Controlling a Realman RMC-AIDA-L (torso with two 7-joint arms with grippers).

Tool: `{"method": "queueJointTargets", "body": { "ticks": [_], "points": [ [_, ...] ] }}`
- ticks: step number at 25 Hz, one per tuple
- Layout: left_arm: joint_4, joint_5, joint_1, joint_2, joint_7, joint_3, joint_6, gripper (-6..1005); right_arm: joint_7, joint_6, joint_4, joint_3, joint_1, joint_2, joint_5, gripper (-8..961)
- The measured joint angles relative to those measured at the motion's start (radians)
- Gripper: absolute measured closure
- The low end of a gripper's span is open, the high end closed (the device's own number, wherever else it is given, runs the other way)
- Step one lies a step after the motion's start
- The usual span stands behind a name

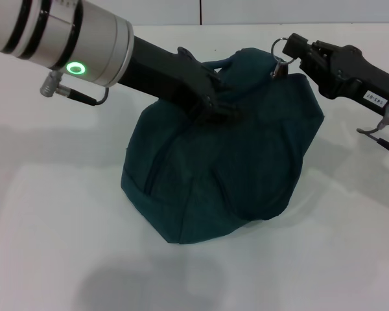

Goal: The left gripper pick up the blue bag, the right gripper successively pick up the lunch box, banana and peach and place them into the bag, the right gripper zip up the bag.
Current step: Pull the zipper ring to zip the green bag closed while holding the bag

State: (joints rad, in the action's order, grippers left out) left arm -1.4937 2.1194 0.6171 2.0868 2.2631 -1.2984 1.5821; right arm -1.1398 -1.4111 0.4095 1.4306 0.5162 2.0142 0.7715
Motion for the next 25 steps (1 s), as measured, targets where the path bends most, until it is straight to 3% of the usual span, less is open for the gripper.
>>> {"method": "queueJointTargets", "body": {
  "ticks": [2,5,10,15,25],
  "points": [
    [0.001,0.008,-0.001,0.000,-0.002,-0.003,-0.008,412,0.000,0.000,-0.005,0.000,0.004,0.000,0.000,850],
    [0.004,0.010,-0.001,-0.001,-0.009,-0.004,-0.016,624,0.000,0.000,-0.007,0.001,0.007,0.000,0.000,849],
    [0.005,0.010,-0.003,0.000,-0.032,-0.004,-0.018,855,-0.001,0.000,-0.008,0.001,0.006,0.000,-0.003,847],
    [0.007,0.009,-0.003,-0.001,-0.035,-0.002,-0.016,944,-0.001,0.000,-0.008,-0.005,0.004,-0.001,-0.011,845],
    [0.001,-0.039,-0.002,-0.004,-0.042,0.037,-0.009,955,-0.002,0.000,-0.082,-0.138,-0.015,-0.009,-0.012,840]
  ]
}}
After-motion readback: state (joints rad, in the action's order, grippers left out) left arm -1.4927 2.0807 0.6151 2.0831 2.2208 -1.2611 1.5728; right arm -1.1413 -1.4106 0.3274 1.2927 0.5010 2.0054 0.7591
